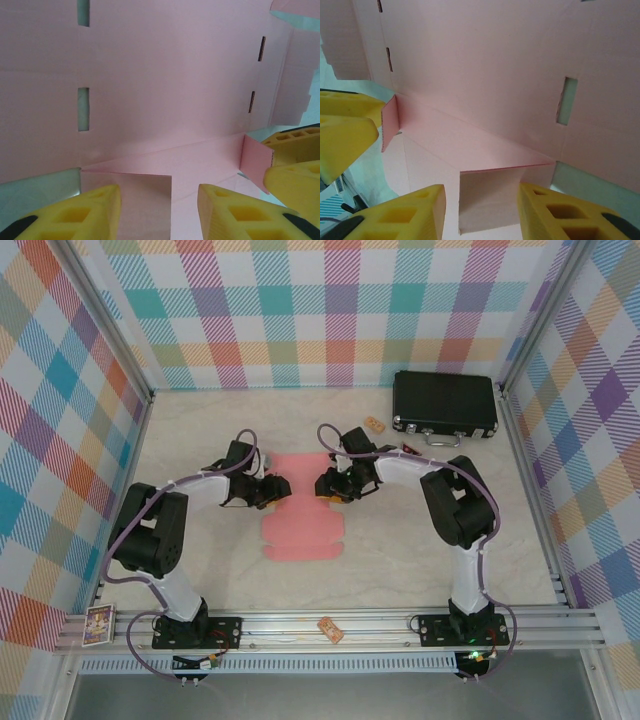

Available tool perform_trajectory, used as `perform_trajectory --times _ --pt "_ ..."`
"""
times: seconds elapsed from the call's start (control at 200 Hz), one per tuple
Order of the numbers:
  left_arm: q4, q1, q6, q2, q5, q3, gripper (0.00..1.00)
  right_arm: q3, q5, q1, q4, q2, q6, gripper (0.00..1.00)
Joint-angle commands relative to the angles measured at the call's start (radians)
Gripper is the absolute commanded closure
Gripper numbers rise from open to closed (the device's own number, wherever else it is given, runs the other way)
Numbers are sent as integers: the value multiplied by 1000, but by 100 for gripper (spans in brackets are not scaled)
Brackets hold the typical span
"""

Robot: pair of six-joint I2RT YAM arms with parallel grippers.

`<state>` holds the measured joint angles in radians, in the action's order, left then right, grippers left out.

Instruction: Fold the paper box

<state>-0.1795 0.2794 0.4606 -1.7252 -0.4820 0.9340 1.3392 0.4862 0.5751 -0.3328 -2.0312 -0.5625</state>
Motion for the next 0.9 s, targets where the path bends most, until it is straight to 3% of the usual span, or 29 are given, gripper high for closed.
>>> perform_trajectory --times 0.0,0.16,0.37,0.6,0.735,0.895 --pt "7 6 13 -17 -10 28 55 32 24 11 6 -18 -11 57" --pt "-11 7 6 -17 -4 49 56 28 1 12 -1 -1 -9 57" --pt "-155 6 -59 47 60 142 54 30 -134 11 -67 89 49 55" --pt "-283 10 -114 167 186 204 50 70 -300 2 -160 149 130 49" --pt "-321 63 -103 238 267 170 50 128 -351 -22 -211 132 163 49" --pt "-234 138 -1 235 296 99 61 144 -369 -70 -212 137 160 48"
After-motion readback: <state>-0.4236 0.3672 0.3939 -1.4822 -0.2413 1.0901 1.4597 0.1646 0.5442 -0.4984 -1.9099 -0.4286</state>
